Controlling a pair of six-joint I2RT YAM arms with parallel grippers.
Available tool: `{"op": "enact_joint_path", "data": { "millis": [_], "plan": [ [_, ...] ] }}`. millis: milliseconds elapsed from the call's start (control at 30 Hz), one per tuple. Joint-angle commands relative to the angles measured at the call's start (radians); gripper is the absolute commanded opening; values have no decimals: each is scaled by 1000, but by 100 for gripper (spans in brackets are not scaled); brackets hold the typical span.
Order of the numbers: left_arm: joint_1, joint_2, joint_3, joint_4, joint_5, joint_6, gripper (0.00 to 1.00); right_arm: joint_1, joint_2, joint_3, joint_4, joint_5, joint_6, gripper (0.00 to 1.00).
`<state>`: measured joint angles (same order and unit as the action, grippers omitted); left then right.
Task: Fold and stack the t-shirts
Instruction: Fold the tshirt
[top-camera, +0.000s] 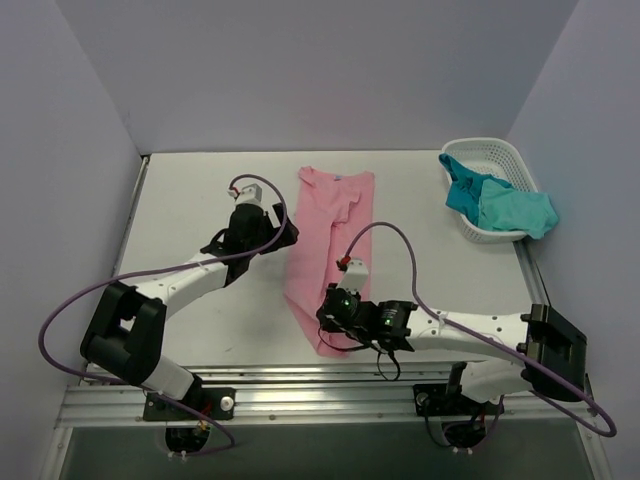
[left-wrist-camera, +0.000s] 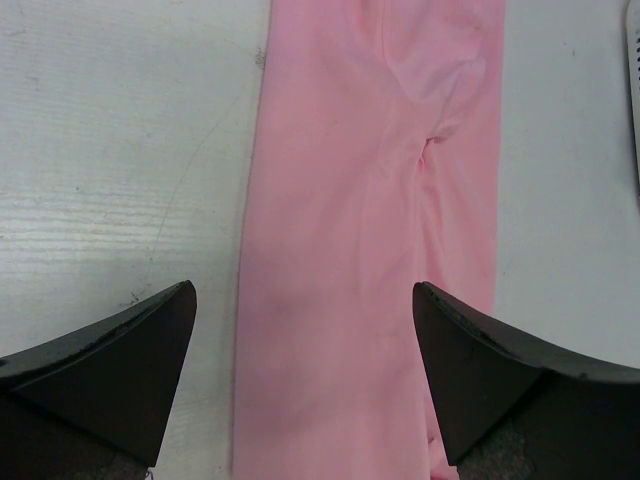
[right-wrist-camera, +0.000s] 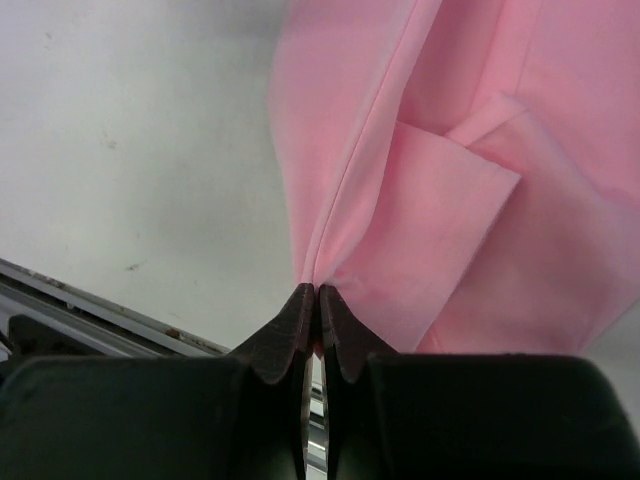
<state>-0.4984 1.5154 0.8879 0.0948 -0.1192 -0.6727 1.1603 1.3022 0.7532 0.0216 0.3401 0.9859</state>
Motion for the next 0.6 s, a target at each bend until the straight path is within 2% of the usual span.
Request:
{"op": "enact_joint_path", "data": {
  "millis": [0, 133, 167, 200, 267, 300, 333, 400, 567],
  "plan": [
    [-5, 6, 40, 48, 10, 4, 98, 24, -6, -75, -42, 83, 120, 0],
    [-8, 11, 40, 46, 10, 4, 98, 61, 35, -153, 0, 79, 184, 0],
    [-8, 8, 40, 43, 10, 4, 98, 73, 40, -169, -3, 86, 198, 5],
    [-9, 6, 42, 42, 9, 4, 98, 99, 46, -173, -9, 94, 230, 22],
    [-14, 2, 42, 39, 6, 4, 98, 124, 58, -178, -17, 123, 255, 46],
    [-15, 0, 42, 37, 4, 2, 98, 145, 63, -178, -43, 135, 269, 75],
    [-17, -1, 40, 36, 4, 2, 98, 153, 71, -175, -57, 152, 287, 85],
    [-23, -9, 37, 33, 1, -1, 98, 170, 77, -163, -86, 161, 295, 92],
    [-48, -78, 26, -4, -25, -5, 99, 211, 46, -118, -178, 230, 316, 92]
  ]
}}
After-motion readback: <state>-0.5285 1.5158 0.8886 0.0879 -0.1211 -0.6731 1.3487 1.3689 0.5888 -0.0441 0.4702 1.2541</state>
